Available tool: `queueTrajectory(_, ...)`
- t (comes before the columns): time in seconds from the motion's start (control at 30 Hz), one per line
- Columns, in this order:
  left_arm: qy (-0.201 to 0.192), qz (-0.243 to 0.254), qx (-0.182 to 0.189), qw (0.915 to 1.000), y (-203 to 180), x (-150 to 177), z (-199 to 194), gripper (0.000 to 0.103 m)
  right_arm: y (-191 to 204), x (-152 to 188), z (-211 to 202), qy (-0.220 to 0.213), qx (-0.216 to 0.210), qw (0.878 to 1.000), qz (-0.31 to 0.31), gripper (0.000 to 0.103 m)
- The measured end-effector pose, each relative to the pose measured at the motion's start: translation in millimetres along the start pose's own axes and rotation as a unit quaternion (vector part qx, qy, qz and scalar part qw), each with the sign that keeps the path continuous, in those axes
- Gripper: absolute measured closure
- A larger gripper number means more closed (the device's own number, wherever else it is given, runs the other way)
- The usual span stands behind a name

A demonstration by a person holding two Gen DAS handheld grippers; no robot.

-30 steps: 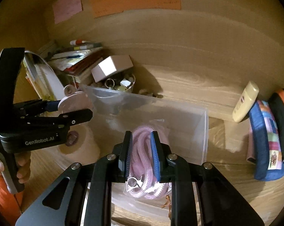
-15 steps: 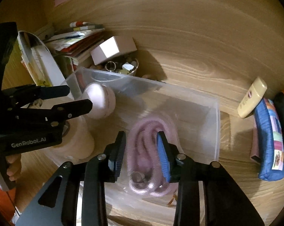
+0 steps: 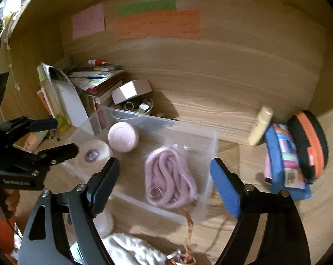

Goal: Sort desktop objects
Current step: 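Grasp the red pouch with the right gripper while the left grasps the small boxed item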

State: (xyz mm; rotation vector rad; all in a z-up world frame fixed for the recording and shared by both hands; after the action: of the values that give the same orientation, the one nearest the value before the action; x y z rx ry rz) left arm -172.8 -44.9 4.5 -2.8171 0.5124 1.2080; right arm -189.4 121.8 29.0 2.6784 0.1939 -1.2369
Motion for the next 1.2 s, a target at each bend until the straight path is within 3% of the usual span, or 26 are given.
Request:
queueTrajectory(0.4,0.047,0.008,0.008,0.9988,-11.5,61.4,0.1,0.013,-46.6,60.9,-43.2,0.013,0.079,0.997,0.006,0.021)
queueTrajectory(0.7,0.099,0.011,0.033,0.9945,-37.4,111.8,9.4,0.013,-74.2,113.6,-49.9,0.056,0.082,0.993,0.061,0.021)
queueTrajectory(1.0,0.103,0.033,0.022,0.9939,-42.4,125.4,17.7,0.013,-66.2,150.4,-26.3,0.123,0.046,0.989,0.066,0.022)
queueTrajectory(1.13,0.094,0.037,0.027,0.9946,-44.8,120.0,21.7,0.015,-59.7,154.7,-13.0,0.142,0.062,0.987,0.041,0.031)
queueTrajectory(1.2,0.091,0.045,0.025,0.9945,-47.5,117.8,24.2,0.024,-57.5,152.1,-12.2,0.139,0.059,0.988,0.034,0.04)
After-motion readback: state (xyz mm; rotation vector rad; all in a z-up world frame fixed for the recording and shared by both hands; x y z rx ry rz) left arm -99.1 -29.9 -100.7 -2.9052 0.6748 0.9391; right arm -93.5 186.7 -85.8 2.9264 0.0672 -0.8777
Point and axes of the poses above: each gripper's, at about its wrist camera, not at the fingertips, and z roughly the way its jaws point, y to its left, x to its underside, the point moved 6 cm from there along z, roughly the way its jaws point, and after that the axes turned 9 degrees about z, right-handed, at the moved point
